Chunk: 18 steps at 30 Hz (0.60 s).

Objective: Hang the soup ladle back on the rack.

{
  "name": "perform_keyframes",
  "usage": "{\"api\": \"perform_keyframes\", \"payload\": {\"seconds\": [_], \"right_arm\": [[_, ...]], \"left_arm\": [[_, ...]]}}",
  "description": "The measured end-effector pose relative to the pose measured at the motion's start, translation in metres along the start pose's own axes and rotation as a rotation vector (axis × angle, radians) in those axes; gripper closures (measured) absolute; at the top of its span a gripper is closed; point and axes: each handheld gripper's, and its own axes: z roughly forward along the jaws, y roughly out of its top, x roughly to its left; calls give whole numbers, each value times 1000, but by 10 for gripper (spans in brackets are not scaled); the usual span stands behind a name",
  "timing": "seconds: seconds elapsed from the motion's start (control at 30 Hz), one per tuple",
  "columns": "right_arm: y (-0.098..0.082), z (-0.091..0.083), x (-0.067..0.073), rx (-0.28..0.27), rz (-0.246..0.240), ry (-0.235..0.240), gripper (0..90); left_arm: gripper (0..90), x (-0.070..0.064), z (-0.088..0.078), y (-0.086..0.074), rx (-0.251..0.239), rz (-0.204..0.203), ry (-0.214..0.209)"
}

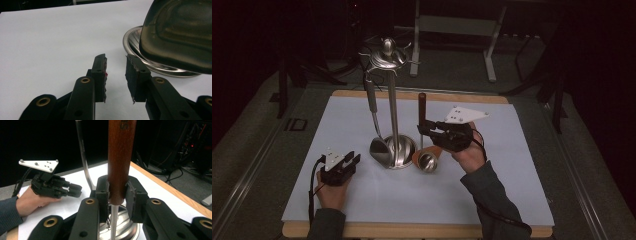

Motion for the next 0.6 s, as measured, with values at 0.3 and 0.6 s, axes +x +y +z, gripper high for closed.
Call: {"api": "perform_keyframes", "payload": {"seconds": [0.3, 0.6], "right_arm": [[10, 0, -2, -33, 7, 35, 742], [22, 2, 4, -54, -7, 67, 742]], "left_arm": [[699, 0, 0, 0, 1, 1, 0], [699, 0, 0, 0, 1, 0, 0]]}}
